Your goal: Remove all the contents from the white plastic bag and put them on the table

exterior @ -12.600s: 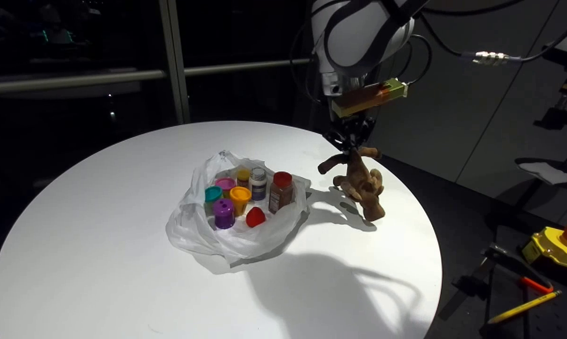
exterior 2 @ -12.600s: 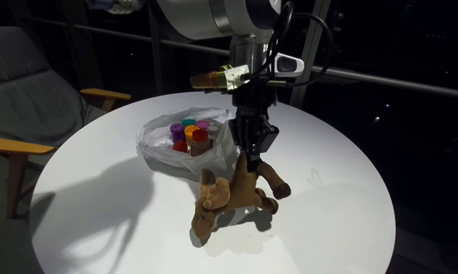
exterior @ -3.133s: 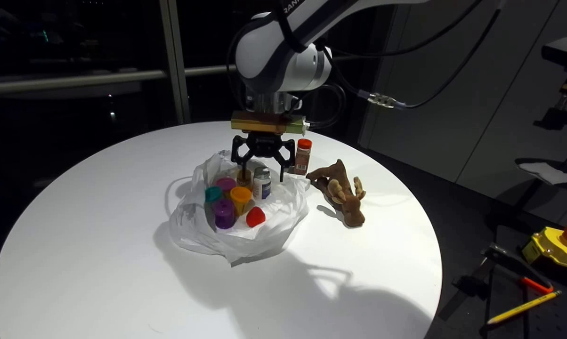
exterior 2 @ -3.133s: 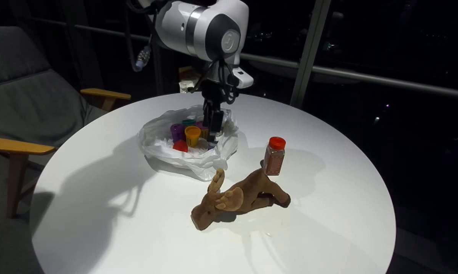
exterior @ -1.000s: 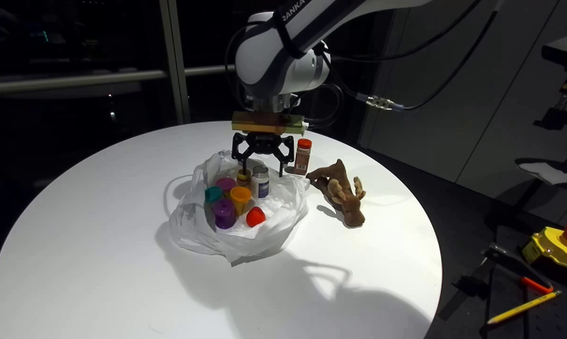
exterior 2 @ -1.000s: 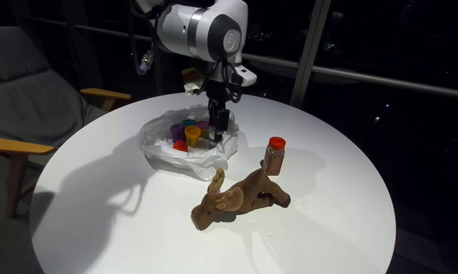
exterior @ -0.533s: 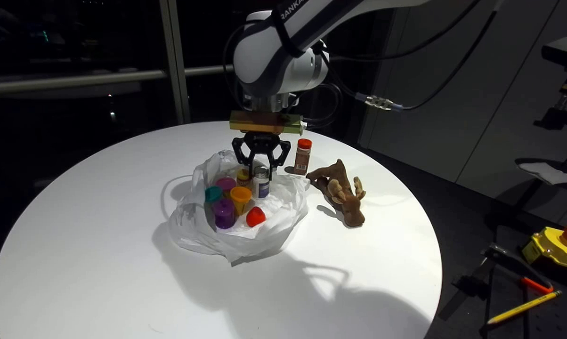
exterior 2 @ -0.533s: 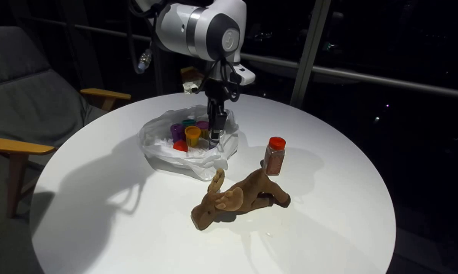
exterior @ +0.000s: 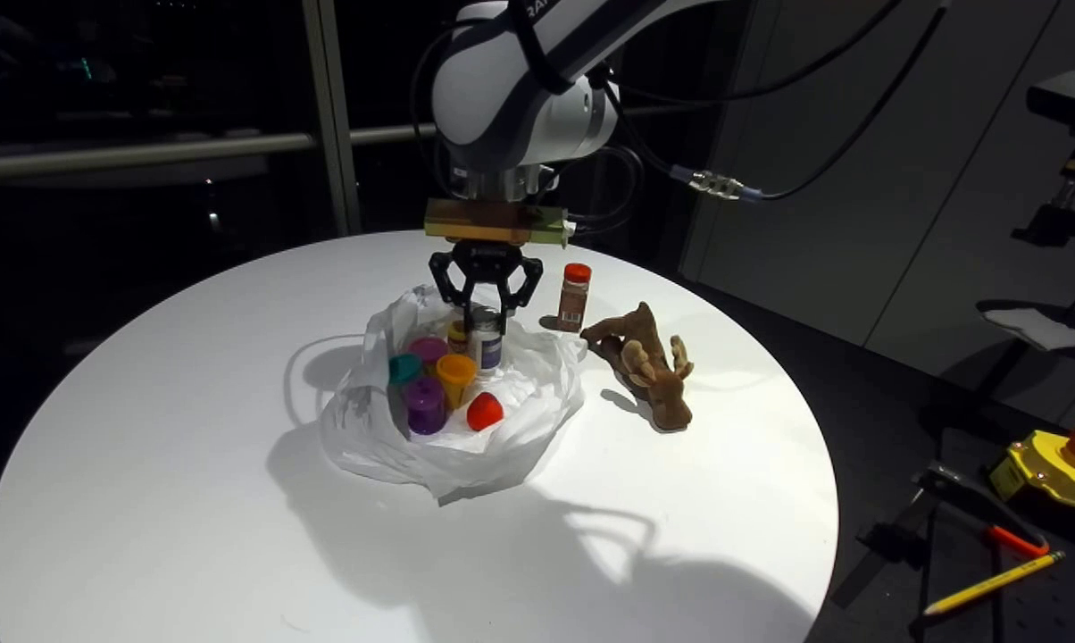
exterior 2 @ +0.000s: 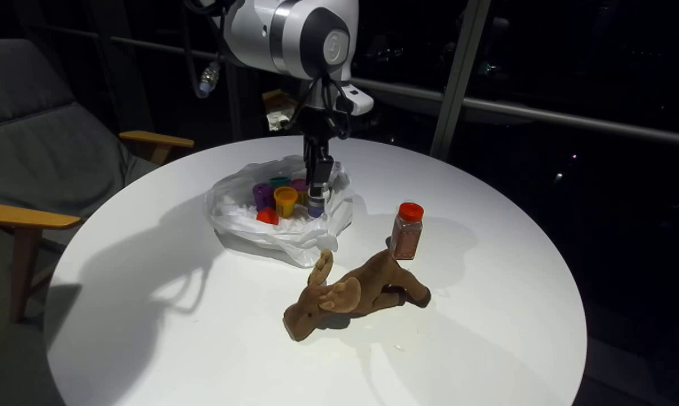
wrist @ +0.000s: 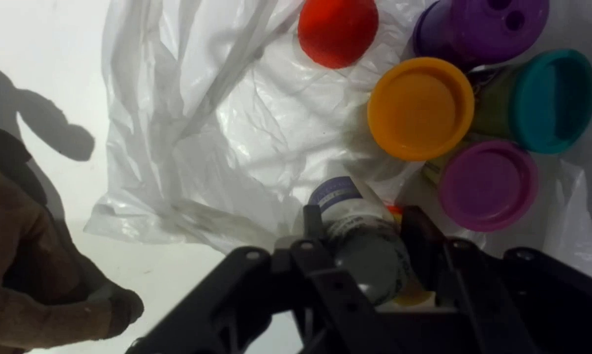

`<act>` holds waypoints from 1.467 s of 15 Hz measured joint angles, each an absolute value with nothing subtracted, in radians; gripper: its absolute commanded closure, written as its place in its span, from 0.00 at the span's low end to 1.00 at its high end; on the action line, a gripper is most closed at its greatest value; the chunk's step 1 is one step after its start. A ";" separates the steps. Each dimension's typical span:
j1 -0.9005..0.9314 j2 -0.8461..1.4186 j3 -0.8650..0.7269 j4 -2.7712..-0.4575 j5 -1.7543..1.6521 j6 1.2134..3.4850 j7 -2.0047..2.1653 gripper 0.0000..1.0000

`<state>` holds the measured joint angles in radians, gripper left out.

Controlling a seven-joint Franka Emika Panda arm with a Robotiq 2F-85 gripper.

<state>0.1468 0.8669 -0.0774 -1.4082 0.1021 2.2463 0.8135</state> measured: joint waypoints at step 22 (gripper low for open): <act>0.130 0.820 -0.139 -1.417 -0.021 2.238 0.800 0.81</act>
<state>0.1304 0.8197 -0.1388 -1.4171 -0.0206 2.2380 0.7997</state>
